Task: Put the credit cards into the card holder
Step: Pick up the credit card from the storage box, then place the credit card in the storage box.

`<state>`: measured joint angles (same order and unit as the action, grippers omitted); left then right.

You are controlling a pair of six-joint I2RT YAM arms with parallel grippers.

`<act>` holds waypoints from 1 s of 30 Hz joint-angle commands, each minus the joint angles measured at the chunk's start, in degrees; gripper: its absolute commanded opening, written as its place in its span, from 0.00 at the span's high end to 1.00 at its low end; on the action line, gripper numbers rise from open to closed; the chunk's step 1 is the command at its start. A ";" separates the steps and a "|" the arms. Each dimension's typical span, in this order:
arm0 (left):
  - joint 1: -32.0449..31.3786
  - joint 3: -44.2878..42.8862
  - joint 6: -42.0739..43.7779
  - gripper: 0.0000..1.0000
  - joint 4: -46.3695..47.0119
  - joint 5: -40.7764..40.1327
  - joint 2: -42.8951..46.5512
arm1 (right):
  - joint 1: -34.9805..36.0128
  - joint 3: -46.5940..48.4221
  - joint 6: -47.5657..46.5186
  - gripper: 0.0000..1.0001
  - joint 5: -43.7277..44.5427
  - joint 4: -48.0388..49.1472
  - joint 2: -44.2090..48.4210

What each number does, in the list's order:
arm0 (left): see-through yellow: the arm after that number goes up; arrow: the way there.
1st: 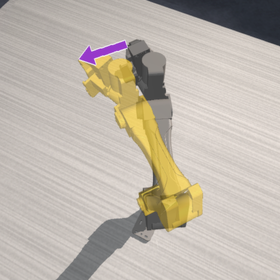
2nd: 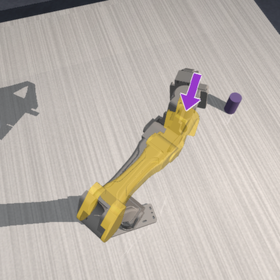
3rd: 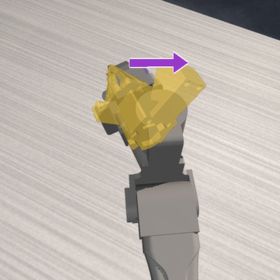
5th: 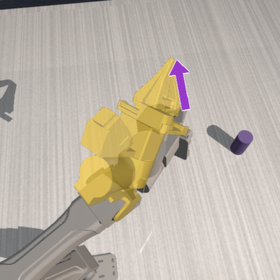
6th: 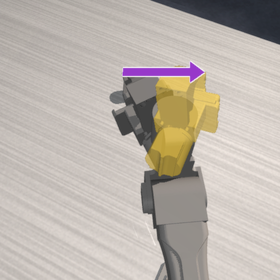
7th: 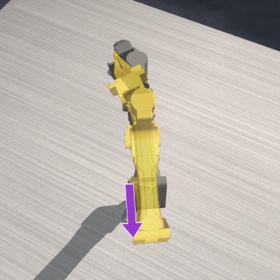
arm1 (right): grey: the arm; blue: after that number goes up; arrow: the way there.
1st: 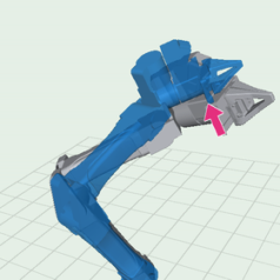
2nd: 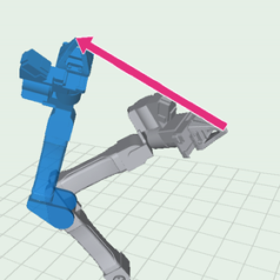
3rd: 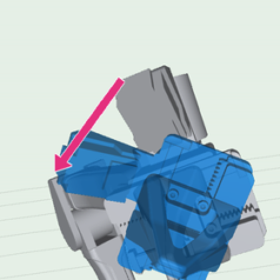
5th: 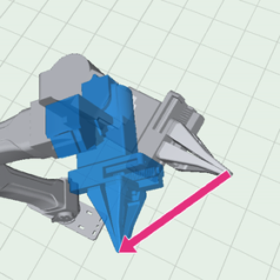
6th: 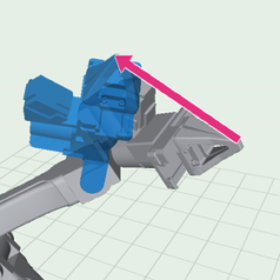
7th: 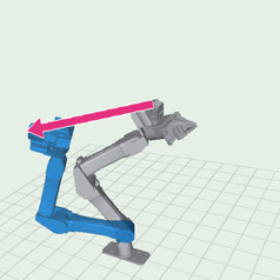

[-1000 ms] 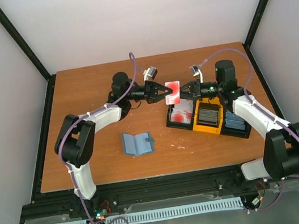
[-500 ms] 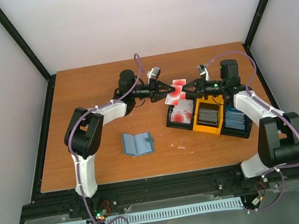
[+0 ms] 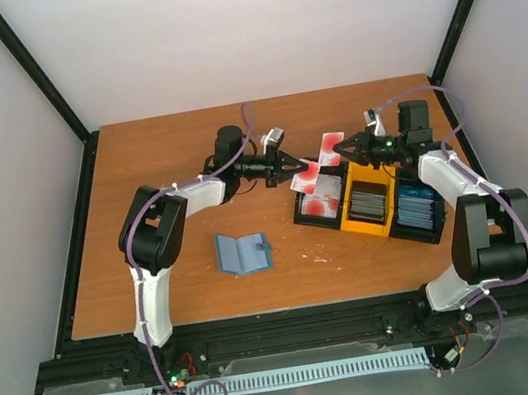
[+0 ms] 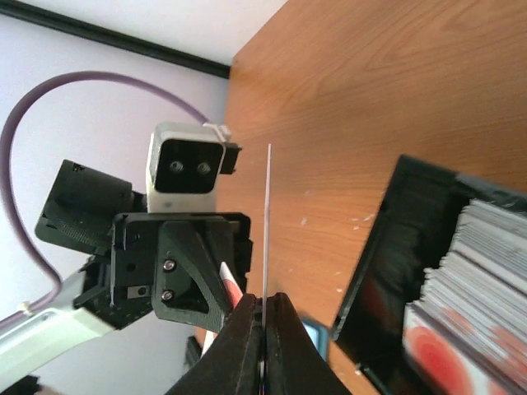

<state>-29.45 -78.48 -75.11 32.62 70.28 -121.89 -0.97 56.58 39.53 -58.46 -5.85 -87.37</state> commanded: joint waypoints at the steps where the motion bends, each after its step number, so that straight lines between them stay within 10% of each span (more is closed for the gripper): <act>1: 2.03 0.74 9.97 0.99 -9.34 -1.06 1.67 | -1.29 3.21 -6.53 0.97 5.62 -8.20 -0.86; 15: 3.61 1.66 31.38 0.99 -31.10 -11.93 11.34 | 9.81 11.25 -30.50 0.97 24.47 -34.25 -7.27; 30: 3.66 4.67 36.16 0.99 -34.98 -15.03 17.21 | 17.28 14.04 -31.45 0.89 30.18 -36.38 -12.29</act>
<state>-25.87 -74.13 -41.71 -0.62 56.18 -107.28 13.98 68.93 8.71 -30.15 -40.60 -98.72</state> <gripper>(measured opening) 0.016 0.069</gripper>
